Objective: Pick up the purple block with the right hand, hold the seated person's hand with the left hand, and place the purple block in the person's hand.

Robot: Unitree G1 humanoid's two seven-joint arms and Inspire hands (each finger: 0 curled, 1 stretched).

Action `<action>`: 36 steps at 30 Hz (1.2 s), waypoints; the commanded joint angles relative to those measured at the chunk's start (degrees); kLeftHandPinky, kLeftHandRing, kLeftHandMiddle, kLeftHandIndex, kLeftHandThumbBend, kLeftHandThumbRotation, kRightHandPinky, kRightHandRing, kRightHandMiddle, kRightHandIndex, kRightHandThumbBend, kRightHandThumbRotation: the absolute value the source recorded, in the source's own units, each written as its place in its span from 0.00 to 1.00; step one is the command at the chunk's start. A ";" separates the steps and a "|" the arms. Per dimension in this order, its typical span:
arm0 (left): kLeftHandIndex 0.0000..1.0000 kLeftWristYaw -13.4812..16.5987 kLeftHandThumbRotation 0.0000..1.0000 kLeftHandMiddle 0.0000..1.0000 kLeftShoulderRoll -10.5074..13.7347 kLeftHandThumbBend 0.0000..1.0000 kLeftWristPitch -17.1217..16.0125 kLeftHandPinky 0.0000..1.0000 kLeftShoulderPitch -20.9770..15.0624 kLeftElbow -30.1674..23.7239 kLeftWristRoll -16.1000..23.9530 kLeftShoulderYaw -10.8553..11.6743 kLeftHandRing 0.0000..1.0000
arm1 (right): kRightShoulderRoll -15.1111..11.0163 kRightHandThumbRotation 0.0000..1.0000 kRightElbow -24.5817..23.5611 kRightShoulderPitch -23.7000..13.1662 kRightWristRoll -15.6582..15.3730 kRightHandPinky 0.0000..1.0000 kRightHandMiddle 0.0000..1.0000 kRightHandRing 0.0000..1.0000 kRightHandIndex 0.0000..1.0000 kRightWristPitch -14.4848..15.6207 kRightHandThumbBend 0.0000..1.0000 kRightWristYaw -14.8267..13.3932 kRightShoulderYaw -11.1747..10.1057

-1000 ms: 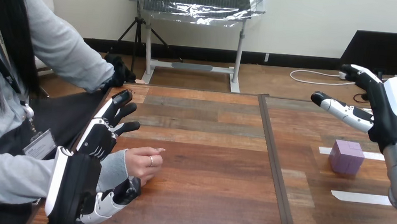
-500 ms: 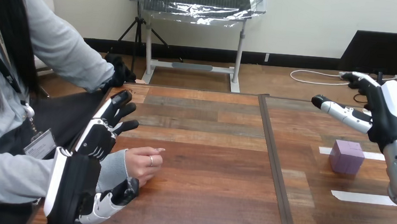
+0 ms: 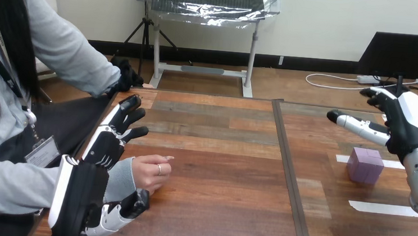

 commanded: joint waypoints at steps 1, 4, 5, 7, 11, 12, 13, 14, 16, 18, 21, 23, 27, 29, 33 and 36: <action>0.90 -0.12 0.76 0.92 -0.08 1.00 -1.20 0.80 -3.67 -0.14 -0.76 -0.25 0.89 | 0.25 0.77 0.28 -5.59 -0.15 0.73 0.85 0.86 0.87 1.75 0.91 1.05 0.66; 0.89 -0.10 0.76 0.91 -0.09 1.00 -1.28 0.80 -3.55 -0.26 -0.88 -0.32 0.89 | 0.35 0.76 0.43 -5.66 -0.56 0.74 0.86 0.87 0.87 2.91 0.90 1.83 1.19; 0.89 -0.07 0.76 0.91 -0.10 1.00 -1.28 0.80 -3.48 -0.35 -0.88 -0.33 0.89 | 0.39 0.76 0.49 -5.67 -0.69 0.74 0.86 0.87 0.87 3.29 0.90 2.03 1.34; 0.89 -0.13 0.76 0.91 -0.05 1.00 -1.28 0.80 -3.40 -0.51 -1.09 -0.47 0.89 | 0.52 0.76 0.61 -5.75 -0.79 0.74 0.86 0.87 0.87 4.26 0.90 2.70 1.57; 0.89 -0.20 0.75 0.91 0.08 1.00 -1.29 0.80 -3.28 -0.80 -1.36 -0.68 0.89 | 0.72 0.74 0.74 -5.76 -1.13 0.73 0.86 0.86 0.87 5.59 0.89 3.46 2.29; 0.89 -0.18 0.75 0.91 0.09 1.00 -1.29 0.80 -3.26 -0.86 -1.36 -0.68 0.89 | 0.73 0.73 0.74 -5.74 -1.23 0.73 0.86 0.86 0.87 5.72 0.89 3.48 2.46; 0.89 -0.06 0.75 0.91 0.00 1.00 -1.38 0.80 -3.24 -0.87 -1.36 -0.60 0.89 | 0.78 0.73 0.79 -5.67 -1.59 0.73 0.86 0.85 0.87 6.03 0.89 3.54 2.85; 0.89 0.02 0.75 0.91 -0.08 1.00 -1.45 0.80 -3.23 -0.88 -1.37 -0.55 0.88 | 0.81 0.73 0.81 -5.62 -1.82 0.72 0.86 0.85 0.87 6.23 0.89 3.58 3.08; 0.88 0.10 0.75 0.90 -0.16 1.00 -1.53 0.80 -3.20 -0.89 -1.38 -0.51 0.88 | 0.84 0.73 0.83 -5.57 -2.08 0.72 0.86 0.85 0.87 6.46 0.89 3.63 3.30; 0.88 0.29 0.75 0.90 -0.25 1.00 -1.93 0.80 -3.21 -0.77 -1.08 -0.23 0.88 | 1.01 0.74 0.85 -5.42 -2.72 0.71 0.85 0.83 0.87 6.99 0.90 3.72 3.94; 0.88 0.32 0.74 0.90 -0.20 1.00 -2.25 0.80 -3.20 -0.73 -0.99 -0.19 0.88 | 1.23 0.74 0.90 -5.15 -3.06 0.70 0.85 0.83 0.87 7.49 0.91 4.06 4.30; 0.88 0.28 0.75 0.90 -0.13 1.00 -2.40 0.80 -3.16 -0.74 -0.99 -0.24 0.88 | 1.35 0.73 0.97 -4.93 -3.11 0.69 0.85 0.82 0.87 7.75 0.91 4.30 4.41; 0.88 0.17 0.75 0.91 0.00 1.00 -2.39 0.81 -2.94 -0.99 -1.26 -0.48 0.89 | 1.54 0.71 1.11 -4.53 -3.47 0.70 0.84 0.83 0.87 8.20 0.90 4.35 4.95; 0.88 0.03 0.75 0.91 0.12 1.00 -2.47 0.82 -2.90 -1.01 -1.63 -0.72 0.89 | 1.63 0.71 1.17 -4.38 -3.92 0.71 0.84 0.84 0.87 8.45 0.89 4.28 5.40; 0.89 -0.31 0.75 0.91 0.39 1.00 -2.89 0.82 -2.96 -0.83 -2.46 -1.24 0.89 | 1.86 0.72 1.28 -4.21 -4.54 0.73 0.85 0.84 0.87 9.11 0.90 4.43 6.02; 0.89 -0.58 0.75 0.91 0.54 1.00 -2.65 0.83 -2.76 -1.12 -2.99 -1.62 0.89 | 2.08 0.74 1.33 -4.08 -4.64 0.73 0.86 0.83 0.87 9.61 0.93 4.66 6.19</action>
